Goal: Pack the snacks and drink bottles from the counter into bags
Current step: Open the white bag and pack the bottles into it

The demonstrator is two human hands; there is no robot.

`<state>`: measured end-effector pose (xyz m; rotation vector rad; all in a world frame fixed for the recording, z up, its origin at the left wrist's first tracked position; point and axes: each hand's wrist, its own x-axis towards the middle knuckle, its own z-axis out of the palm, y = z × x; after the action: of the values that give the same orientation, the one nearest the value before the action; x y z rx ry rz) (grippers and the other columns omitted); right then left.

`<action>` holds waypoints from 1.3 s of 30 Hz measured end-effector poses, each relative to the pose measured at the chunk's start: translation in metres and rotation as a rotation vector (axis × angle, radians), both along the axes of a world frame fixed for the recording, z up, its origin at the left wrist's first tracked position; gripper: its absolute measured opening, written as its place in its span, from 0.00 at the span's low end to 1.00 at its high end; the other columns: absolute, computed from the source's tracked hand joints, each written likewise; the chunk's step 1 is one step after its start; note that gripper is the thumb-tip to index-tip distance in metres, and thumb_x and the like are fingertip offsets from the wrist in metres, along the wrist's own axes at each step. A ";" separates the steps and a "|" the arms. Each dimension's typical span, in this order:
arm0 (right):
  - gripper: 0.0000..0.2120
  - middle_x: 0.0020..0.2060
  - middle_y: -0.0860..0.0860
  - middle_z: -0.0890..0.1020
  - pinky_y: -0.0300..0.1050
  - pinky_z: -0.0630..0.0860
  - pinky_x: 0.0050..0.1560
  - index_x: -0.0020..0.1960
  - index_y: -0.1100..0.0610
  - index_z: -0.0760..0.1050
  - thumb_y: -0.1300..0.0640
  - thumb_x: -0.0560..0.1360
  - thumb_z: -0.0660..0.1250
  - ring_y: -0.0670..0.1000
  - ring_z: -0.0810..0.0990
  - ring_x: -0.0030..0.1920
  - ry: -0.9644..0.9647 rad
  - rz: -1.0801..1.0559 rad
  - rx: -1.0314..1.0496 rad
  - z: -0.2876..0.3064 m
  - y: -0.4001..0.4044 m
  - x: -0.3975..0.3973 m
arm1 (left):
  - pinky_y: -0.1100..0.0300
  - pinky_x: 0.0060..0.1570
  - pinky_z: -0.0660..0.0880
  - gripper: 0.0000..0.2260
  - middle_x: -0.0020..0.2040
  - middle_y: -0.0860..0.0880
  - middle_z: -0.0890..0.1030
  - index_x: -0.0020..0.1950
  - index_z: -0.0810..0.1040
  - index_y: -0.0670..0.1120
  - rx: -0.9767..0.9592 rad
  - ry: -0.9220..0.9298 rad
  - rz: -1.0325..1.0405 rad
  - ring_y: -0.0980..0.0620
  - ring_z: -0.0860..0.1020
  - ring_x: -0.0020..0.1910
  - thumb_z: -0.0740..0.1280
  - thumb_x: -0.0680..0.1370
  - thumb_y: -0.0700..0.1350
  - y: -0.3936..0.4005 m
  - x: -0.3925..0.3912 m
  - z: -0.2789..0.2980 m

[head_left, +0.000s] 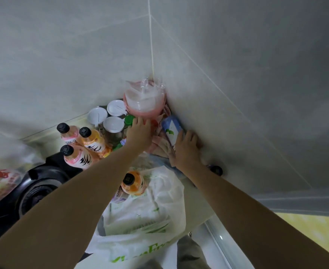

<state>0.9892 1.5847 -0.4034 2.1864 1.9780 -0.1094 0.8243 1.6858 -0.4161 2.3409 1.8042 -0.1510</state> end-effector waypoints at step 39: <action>0.24 0.41 0.49 0.80 0.49 0.76 0.39 0.50 0.52 0.71 0.50 0.61 0.80 0.57 0.79 0.43 0.546 0.096 0.250 0.166 -0.076 -0.029 | 0.47 0.52 0.78 0.15 0.52 0.51 0.77 0.56 0.82 0.50 0.248 -0.820 0.194 0.49 0.79 0.49 0.77 0.74 0.55 -0.146 -0.098 0.187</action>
<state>0.9600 1.5087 -0.2370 2.3965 2.4942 -0.5225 0.7266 1.5397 -0.2290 1.8868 1.6299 0.9556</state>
